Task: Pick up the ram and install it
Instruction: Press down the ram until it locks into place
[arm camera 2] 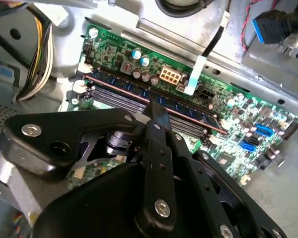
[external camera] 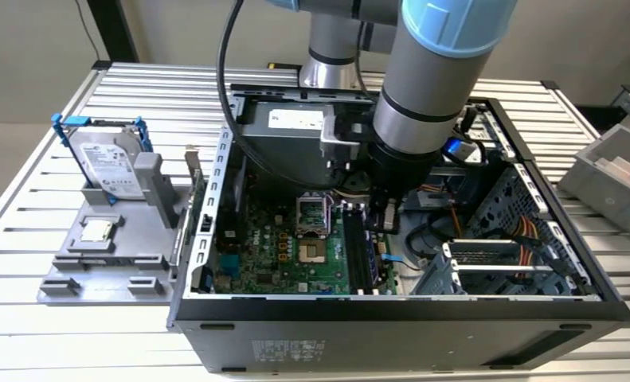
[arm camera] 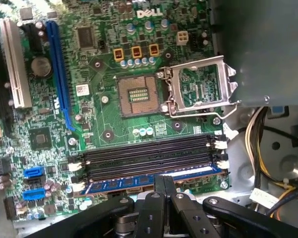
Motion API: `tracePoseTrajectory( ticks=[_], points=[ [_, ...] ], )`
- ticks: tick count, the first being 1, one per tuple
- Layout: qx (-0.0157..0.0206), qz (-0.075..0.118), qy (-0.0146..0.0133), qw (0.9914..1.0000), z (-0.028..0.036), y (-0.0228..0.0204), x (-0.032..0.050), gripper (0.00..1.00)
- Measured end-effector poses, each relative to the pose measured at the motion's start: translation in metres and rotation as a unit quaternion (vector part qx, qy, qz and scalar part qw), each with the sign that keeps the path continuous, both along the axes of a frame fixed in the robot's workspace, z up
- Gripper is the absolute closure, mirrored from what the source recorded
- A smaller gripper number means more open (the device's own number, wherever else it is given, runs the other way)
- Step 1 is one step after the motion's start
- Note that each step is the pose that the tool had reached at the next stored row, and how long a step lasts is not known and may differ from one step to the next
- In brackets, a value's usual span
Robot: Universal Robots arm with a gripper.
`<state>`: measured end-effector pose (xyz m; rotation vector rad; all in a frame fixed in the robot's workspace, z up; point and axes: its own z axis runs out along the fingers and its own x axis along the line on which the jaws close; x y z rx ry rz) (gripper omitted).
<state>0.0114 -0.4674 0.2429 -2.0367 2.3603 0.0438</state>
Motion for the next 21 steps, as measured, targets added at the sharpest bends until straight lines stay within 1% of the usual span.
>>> tracePoseTrajectory(
  ticks=[3,5,9,12,18,21],
  points=[
    [0.0,0.019,0.0,0.99983,0.0,0.0,0.0,1.0],
    [0.0,0.032,0.0,0.9995,0.0,0.0,0.0,1.0],
    [0.0,0.056,0.0,0.99844,0.0,0.0,0.0,1.0],
    [0.0,0.07,0.0,0.99752,0.0,0.0,0.0,1.0],
    [0.0002,0.071,0.0,0.99749,-0.0002,-0.0004,0.0,1.0],
    [0.0,0.071,0.0001,0.99747,0.0,-0.0024,0.0004,1.0]
  ],
)
